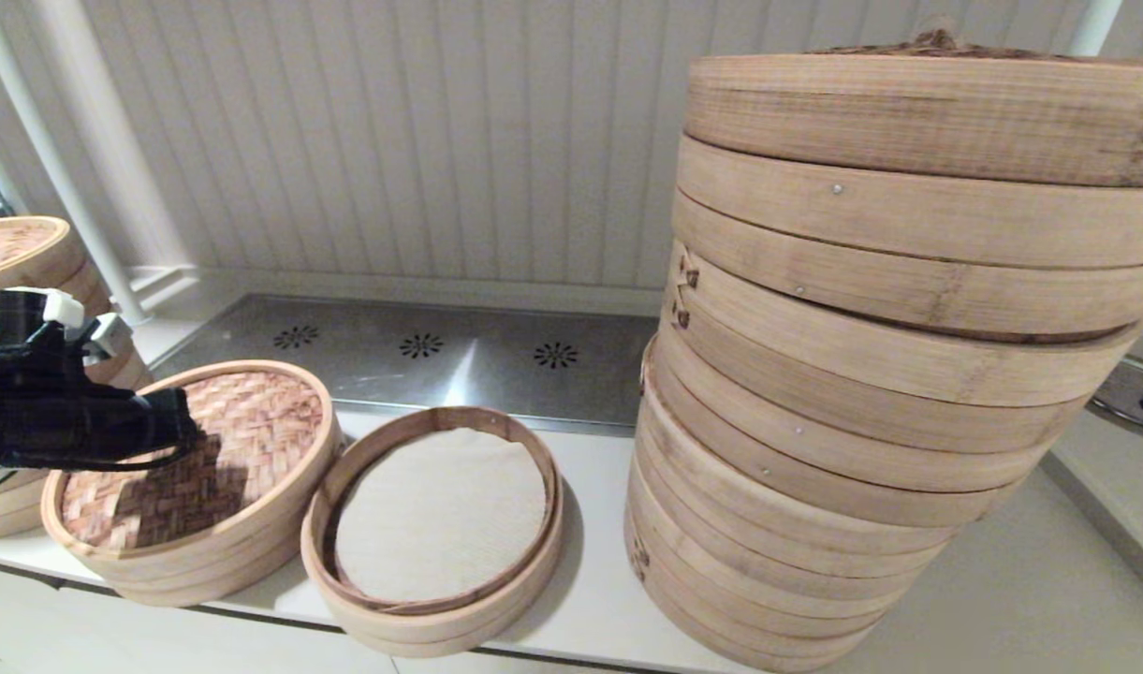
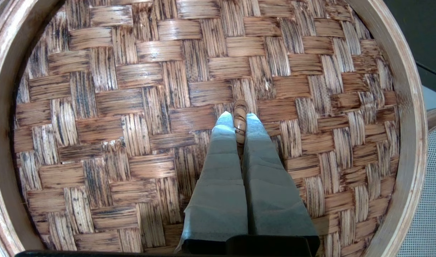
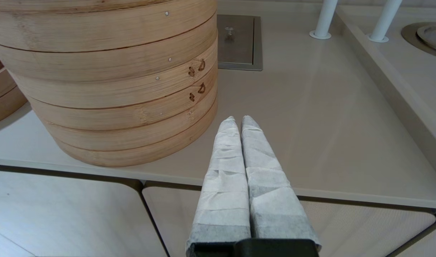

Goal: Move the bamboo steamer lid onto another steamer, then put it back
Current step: Put the steamer

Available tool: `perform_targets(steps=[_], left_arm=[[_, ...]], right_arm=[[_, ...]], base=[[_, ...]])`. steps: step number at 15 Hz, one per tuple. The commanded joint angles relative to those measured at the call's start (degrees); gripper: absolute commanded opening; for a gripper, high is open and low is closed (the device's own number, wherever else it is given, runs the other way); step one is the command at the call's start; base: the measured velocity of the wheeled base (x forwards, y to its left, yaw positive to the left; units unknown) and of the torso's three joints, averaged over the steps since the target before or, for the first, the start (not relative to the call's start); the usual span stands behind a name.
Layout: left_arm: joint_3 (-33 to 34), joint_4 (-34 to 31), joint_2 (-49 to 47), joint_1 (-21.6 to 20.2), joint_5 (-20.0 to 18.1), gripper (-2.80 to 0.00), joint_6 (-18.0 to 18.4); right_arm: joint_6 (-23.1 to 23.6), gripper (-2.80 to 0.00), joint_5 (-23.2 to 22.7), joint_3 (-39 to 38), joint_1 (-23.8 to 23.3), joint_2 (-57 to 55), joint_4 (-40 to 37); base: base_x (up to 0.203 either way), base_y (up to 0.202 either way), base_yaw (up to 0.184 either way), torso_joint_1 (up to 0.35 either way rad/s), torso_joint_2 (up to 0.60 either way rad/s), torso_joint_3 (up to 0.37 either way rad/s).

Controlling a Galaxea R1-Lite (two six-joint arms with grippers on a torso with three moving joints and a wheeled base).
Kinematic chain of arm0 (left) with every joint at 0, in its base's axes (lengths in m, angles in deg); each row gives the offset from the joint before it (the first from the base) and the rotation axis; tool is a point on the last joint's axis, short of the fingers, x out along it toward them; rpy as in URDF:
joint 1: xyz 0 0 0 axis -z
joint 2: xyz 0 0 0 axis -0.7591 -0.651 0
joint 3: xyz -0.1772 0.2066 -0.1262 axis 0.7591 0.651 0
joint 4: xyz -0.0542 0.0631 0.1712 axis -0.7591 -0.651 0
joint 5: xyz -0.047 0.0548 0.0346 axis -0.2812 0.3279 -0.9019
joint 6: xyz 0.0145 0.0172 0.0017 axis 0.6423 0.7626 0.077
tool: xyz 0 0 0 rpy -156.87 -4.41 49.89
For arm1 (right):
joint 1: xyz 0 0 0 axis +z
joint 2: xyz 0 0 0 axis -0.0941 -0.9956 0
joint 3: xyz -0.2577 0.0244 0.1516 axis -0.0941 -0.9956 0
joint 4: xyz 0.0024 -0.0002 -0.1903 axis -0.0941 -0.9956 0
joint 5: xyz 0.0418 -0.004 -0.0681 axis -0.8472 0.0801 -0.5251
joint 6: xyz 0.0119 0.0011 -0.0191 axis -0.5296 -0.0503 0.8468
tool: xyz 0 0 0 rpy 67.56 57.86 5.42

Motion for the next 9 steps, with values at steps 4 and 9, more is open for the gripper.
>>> perform_targets(steps=[4, 9], left_arm=[[-1.1, 0.0, -1.1, -0.5, -0.1, -2.80, -0.1], [-2.4, 0.0, -1.3, -0.6, -0.3, -2.80, -0.2]], right_arm=[[0.1, -2.80, 0.0, 0.0, 0.0, -0.1, 0.0], [0.0, -2.80, 0.0, 0.0, 0.0, -0.1, 0.0]], base=[[0.000, 0.000, 0.000, 0.000, 0.00, 0.000], [0.000, 0.000, 0.000, 0.000, 0.00, 0.000]])
